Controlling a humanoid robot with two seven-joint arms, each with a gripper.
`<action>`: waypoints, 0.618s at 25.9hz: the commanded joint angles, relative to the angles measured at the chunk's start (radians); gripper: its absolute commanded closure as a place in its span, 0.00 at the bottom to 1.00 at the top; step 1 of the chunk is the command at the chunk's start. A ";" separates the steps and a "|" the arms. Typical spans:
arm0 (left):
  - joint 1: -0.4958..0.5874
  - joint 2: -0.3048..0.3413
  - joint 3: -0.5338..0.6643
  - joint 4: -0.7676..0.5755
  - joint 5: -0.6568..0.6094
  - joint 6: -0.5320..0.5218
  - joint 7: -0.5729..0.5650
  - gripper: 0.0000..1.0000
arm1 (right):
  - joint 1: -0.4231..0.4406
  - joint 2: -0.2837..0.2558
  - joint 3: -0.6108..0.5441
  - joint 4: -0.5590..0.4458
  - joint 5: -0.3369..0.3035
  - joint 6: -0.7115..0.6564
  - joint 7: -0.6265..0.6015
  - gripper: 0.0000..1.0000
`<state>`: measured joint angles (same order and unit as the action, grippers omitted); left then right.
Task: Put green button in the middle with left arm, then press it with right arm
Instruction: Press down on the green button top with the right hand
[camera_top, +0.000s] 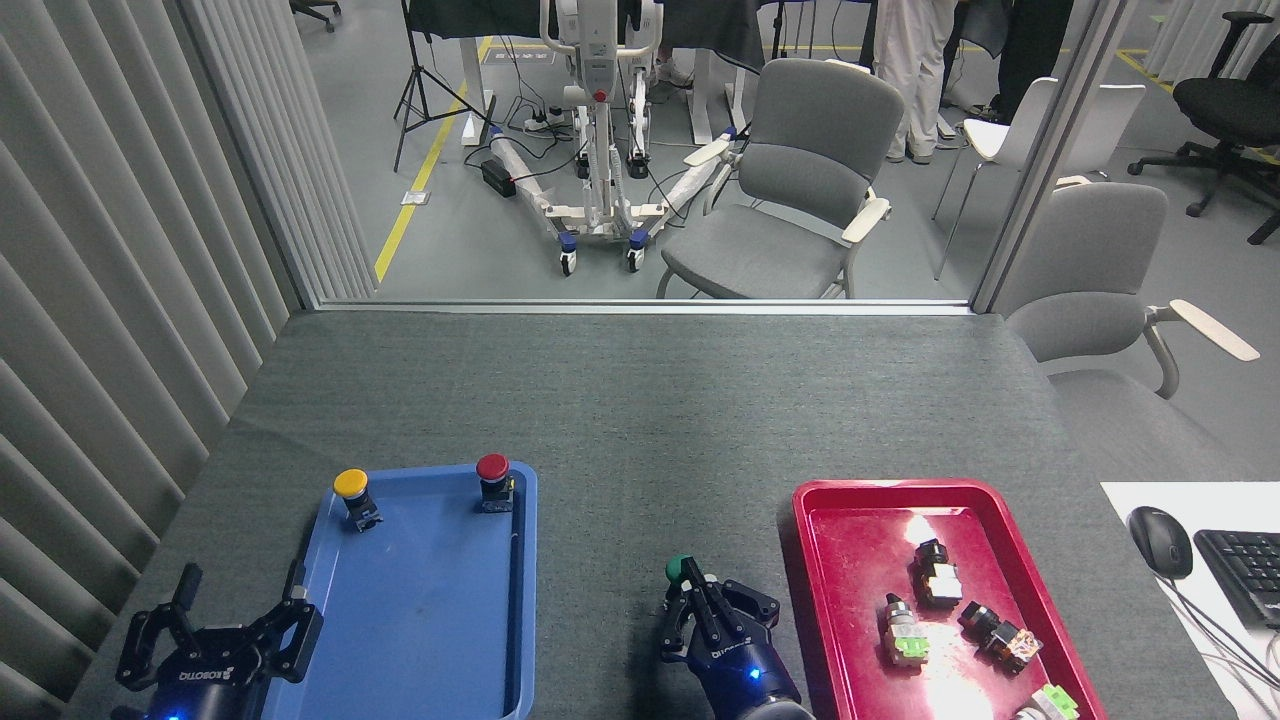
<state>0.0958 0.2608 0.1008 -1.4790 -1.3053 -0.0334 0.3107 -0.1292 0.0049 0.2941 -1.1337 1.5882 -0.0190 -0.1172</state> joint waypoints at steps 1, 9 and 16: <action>0.018 -0.005 0.014 -0.024 0.001 0.003 -0.005 0.01 | 0.000 0.001 0.005 -0.057 -0.024 0.011 0.034 1.00; 0.044 -0.005 0.050 -0.029 0.003 -0.013 -0.074 0.02 | 0.022 0.003 0.019 -0.221 -0.031 0.021 -0.052 0.59; 0.035 -0.020 0.051 -0.046 0.015 -0.010 -0.099 0.02 | 0.109 -0.009 -0.026 -0.345 -0.031 0.103 -0.079 0.00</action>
<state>0.1365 0.2481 0.1504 -1.5218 -1.2954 -0.0424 0.2240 -0.0629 0.0015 0.2977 -1.4304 1.5561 0.0653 -0.1885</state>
